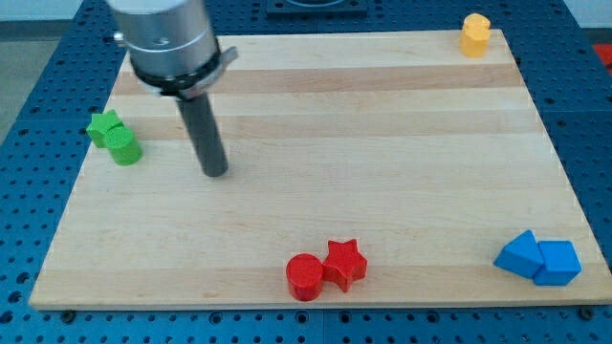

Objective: Move your arm towards the blue cube

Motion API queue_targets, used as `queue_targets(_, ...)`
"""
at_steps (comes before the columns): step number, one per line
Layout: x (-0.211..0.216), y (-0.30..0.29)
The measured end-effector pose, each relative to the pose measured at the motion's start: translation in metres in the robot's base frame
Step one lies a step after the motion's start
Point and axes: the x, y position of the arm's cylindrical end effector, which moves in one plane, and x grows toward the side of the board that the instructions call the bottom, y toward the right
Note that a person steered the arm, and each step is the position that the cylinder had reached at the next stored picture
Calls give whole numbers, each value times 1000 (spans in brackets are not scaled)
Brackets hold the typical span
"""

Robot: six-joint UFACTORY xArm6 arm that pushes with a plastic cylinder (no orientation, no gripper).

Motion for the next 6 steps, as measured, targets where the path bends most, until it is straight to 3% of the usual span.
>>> queue_targets(2, 8, 129)
queue_targets(4, 46, 292)
queue_targets(6, 81, 382)
